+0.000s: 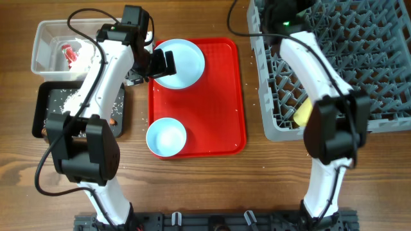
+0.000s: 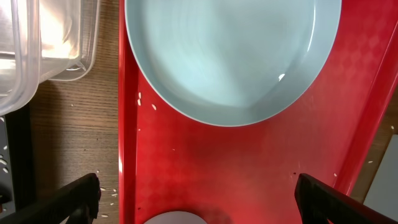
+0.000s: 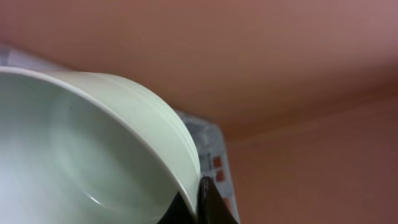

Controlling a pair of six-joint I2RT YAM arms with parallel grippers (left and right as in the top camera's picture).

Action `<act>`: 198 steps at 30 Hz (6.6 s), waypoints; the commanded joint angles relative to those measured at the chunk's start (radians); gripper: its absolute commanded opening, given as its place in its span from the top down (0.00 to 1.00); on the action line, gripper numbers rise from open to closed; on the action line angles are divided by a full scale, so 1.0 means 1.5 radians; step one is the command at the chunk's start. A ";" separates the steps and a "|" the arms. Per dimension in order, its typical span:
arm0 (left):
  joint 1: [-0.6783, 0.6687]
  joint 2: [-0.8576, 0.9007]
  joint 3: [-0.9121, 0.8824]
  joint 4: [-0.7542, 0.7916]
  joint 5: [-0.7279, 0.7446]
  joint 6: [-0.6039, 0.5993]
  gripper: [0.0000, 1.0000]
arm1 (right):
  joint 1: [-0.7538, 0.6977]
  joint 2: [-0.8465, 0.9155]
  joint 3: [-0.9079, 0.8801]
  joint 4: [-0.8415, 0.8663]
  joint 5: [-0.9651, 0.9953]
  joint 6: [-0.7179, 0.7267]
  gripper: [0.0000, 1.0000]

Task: Sort waste into correct bins and load items into the dishwasher rack
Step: 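Carry the green bowl right and set it in the rack, then reach the right gripper to the light blue bowl and grasp it, then carry the light blue bowl right and place it in the rack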

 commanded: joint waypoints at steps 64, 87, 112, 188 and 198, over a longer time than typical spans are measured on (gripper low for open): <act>0.001 0.001 0.005 0.000 -0.004 0.001 0.00 | 0.176 -0.229 -0.229 -0.466 -0.846 0.573 0.15; 0.061 -0.058 0.051 0.017 -0.171 -0.001 0.00 | 0.306 -0.191 -0.271 -0.441 -0.800 0.695 0.25; 0.122 -0.082 0.051 0.040 -0.171 -0.001 0.00 | 0.380 -0.092 -0.270 -0.419 -0.692 0.505 0.67; 0.122 -0.082 0.051 0.040 -0.171 -0.001 0.00 | -0.120 -0.106 -0.196 0.016 0.124 0.106 0.96; 0.122 -0.082 0.051 0.040 -0.171 -0.001 0.00 | -0.131 -0.080 -0.199 0.007 0.081 0.116 0.96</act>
